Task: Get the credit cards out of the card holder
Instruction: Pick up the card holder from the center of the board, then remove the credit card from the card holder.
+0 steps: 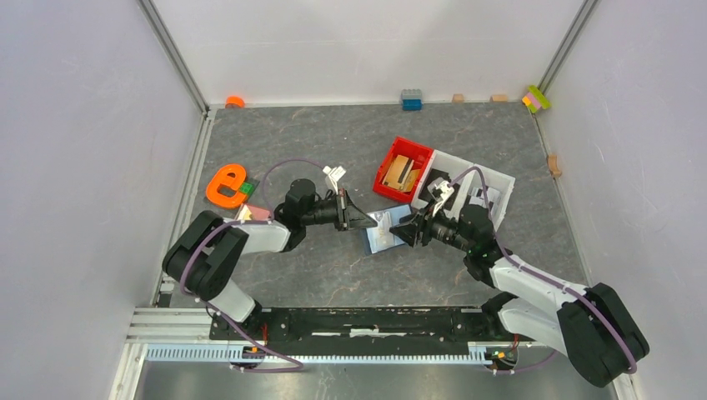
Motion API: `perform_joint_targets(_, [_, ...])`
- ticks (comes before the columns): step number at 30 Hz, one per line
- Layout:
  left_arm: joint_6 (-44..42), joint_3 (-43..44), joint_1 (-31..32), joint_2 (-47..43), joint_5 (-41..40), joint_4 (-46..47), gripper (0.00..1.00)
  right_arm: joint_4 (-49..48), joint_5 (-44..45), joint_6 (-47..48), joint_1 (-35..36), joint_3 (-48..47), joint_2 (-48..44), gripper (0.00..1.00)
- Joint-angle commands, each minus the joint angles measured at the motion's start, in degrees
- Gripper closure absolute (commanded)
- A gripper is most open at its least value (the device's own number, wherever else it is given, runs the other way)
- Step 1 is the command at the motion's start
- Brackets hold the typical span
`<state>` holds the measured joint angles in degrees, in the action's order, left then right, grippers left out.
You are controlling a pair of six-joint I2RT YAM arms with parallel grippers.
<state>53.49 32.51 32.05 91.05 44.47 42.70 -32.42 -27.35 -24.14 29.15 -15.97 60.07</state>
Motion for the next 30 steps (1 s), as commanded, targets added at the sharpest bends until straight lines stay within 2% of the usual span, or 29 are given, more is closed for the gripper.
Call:
perform_joint_targets(1, [3.24, -1.35, -0.24, -3.96, 2.75, 9.86, 0.98, -8.93, -6.58, -3.05, 0.03, 0.43, 0.04, 0.44])
perform_joint_targets(6, [3.82, -2.45, -0.23, -6.19, 2.90, 12.36, 0.98, -11.94, -8.41, -5.21, -0.70, 1.19, 0.62, 0.46])
perform_joint_targets(14, [8.96, -3.96, -0.17, -5.36, 4.86, 22.84, 0.98, -21.69, -14.26, -10.96, -1.66, 2.95, 2.28, 0.58])
perform_joint_targets(22, [9.61, -3.91, -0.12, -4.72, 4.84, 23.23, 0.98, -37.36, -19.87, -20.28, -1.67, 4.88, 6.98, 0.72])
perform_joint_targets(27, [9.36, -4.03, -0.16, -4.89, 4.58, 22.89, 0.98, -39.18, -19.89, -21.55, -2.09, 5.24, 7.62, 0.82])
perform_joint_targets(30, [8.29, -4.04, -0.21, -5.48, 4.08, 21.26, 0.98, -39.54, -19.13, -22.27, -3.38, 6.17, 6.70, 0.83])
